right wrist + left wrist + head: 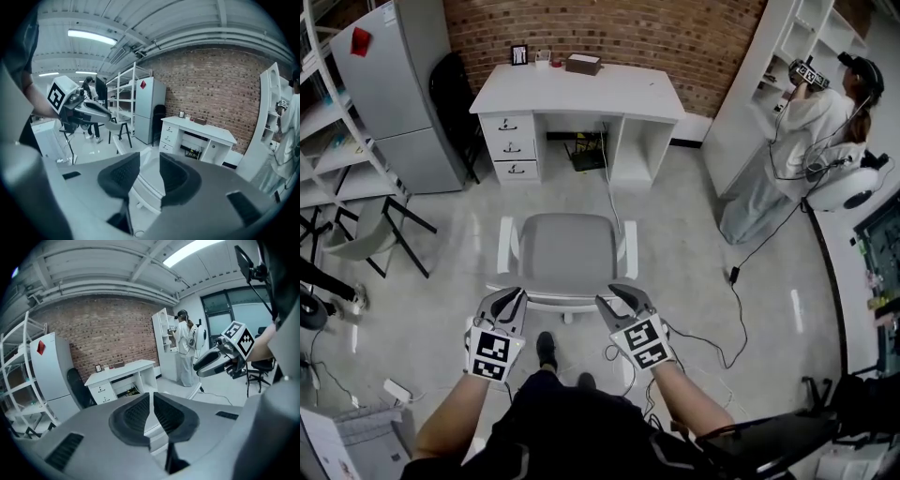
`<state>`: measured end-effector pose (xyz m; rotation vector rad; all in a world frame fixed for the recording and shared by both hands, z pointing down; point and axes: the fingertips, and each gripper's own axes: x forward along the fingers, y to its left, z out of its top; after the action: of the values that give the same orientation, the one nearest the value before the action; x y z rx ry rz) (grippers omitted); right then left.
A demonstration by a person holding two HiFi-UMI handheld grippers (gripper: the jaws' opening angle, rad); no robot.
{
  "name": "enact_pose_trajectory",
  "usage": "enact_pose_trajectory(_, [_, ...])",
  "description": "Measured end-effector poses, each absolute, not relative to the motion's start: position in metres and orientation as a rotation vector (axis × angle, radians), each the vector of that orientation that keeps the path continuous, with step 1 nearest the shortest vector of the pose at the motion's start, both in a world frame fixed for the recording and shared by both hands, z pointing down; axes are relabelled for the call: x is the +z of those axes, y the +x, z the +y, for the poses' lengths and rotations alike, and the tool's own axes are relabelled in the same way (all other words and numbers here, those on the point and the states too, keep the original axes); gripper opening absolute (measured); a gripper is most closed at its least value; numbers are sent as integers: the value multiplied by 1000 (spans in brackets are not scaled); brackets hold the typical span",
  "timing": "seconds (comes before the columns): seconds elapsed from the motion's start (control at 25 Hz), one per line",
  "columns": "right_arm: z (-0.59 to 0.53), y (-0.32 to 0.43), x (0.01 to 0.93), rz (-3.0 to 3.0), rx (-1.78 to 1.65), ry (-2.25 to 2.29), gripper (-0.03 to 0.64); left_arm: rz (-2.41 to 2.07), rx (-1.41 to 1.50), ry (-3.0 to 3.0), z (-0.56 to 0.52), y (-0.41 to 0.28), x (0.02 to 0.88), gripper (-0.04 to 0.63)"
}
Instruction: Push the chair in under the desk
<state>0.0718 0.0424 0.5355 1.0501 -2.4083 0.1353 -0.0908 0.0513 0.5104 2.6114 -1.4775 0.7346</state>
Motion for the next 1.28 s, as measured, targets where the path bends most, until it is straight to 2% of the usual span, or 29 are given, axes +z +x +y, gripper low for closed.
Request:
enact_pose_trajectory(0.12, [34,68,558,-2340,88,966,160,-1411,862,2630,43,-90,535,31])
enact_pose_trajectory(0.2, [30,66,574,-2305,72,916,161,-1321,937,2629,40,-87,555,132])
enact_pose_trajectory(0.32, [32,60,600,-2243,41,817,167,-1222,1091,2634,40,-87,583,144])
enact_pose_trajectory(0.56, [31,48,647,-2097,-116,632,213,-1019,1612,2715,37,-87,631,212])
enact_pose_trajectory(0.72, [27,49,672,-2012,-176,537,213,-883,1828,2706,27,-85,659,215])
enact_pose_trajectory(0.84, [22,51,680,-1964,-209,514,196,-810,1880,2683,24,-83,675,213])
enact_pose_trajectory(0.88, [20,51,680,-1956,-224,511,163,-800,1878,2679,23,-83,678,207])
enact_pose_trajectory(0.96, [19,50,680,-1950,-253,499,160,-794,1892,2687,19,-84,681,195])
enact_pose_trajectory(1.0, [20,50,681,-1945,-267,489,156,-784,1918,2696,18,-84,682,153])
enact_pose_trajectory(1.04, [20,50,682,-1937,-278,478,149,-765,1948,2706,18,-85,683,144])
enact_pose_trajectory(1.28, [21,51,689,-1898,-290,414,123,-654,2013,2667,18,-86,691,130])
